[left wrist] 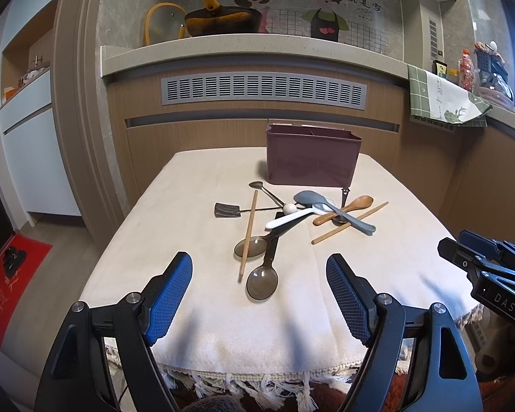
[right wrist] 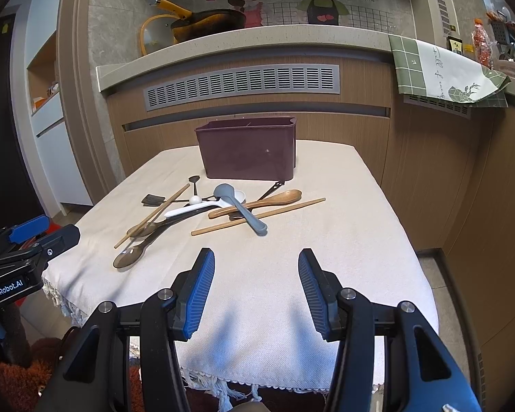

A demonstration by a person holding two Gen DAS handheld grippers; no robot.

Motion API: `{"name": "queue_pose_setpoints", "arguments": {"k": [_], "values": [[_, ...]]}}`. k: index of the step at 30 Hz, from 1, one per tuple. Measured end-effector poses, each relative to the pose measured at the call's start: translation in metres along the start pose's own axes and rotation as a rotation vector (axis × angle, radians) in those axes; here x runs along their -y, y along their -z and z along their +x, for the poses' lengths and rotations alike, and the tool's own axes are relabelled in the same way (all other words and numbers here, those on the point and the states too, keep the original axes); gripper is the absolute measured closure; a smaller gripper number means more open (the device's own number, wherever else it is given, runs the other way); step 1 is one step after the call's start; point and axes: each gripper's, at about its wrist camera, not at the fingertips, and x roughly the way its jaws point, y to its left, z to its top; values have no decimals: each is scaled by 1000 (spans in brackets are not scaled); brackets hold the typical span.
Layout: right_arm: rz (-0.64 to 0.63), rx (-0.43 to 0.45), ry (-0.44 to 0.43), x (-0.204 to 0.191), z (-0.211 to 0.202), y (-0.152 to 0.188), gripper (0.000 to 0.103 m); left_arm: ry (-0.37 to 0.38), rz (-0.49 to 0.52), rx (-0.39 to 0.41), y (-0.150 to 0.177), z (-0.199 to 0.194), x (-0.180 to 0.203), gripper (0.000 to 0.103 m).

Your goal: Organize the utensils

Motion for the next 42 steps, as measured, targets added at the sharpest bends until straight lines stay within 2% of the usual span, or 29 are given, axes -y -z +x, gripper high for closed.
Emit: {"name": "queue_pose_setpoints", "arguments": {"k": [42], "values": [[6,-13,-11,0,1,2,55,6,-11,-22,2,0,3,23]]}}
